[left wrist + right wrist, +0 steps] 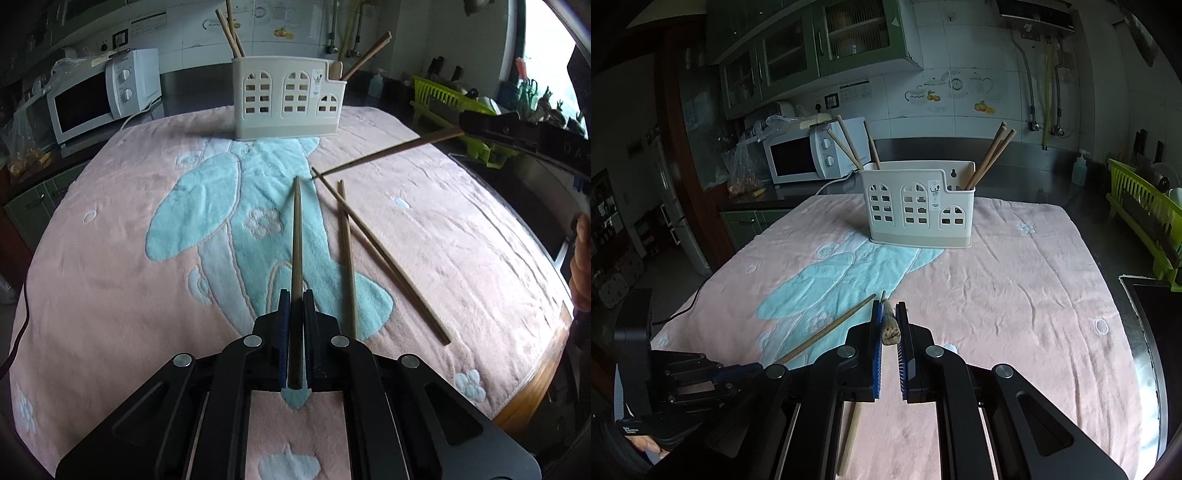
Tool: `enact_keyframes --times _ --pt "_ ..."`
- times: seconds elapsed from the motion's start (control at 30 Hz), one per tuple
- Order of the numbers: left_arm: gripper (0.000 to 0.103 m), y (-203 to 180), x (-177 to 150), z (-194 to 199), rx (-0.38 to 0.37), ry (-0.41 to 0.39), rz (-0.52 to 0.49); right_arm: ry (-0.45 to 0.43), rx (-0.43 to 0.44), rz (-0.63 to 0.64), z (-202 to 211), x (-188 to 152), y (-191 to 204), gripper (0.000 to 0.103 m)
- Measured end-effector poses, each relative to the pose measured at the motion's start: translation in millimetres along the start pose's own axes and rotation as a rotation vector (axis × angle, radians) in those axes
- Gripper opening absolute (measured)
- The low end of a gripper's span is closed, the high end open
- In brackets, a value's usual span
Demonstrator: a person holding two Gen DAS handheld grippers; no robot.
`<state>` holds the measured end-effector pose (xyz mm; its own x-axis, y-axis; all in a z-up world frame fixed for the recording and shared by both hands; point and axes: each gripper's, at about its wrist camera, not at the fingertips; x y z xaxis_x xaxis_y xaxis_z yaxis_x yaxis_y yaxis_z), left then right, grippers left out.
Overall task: Organize utensils
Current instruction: 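Lift both held chopsticks and carry them over the white holder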
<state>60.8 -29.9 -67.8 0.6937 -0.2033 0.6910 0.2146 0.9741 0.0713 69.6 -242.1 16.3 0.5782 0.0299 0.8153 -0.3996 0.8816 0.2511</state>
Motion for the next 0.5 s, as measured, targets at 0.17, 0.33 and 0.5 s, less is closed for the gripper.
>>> enact_keyframes --times 0.17,0.33,0.5 --pt "0.005 7.6 18.4 16.1 0.004 -0.095 0.034 -0.011 0.002 0.007 1.3 4.8 2.2 0.007" --pt "0.005 11.4 37.8 27.0 -0.001 -0.183 0.064 -0.017 0.004 0.013 0.7 10.2 3.3 0.007" --pt "0.005 12.5 53.7 25.5 -0.018 -0.201 0.073 -0.021 0.005 0.026 -1.6 16.8 5.1 0.007"
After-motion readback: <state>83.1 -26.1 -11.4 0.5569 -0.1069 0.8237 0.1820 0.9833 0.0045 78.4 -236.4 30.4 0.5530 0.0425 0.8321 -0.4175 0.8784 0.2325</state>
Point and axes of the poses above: each gripper's, at about its wrist camera, not at the fingertips, and z roughly against the way its jaws point, y to its left, x to its top, and after that the axes turned 13 degrees about x, right-handed
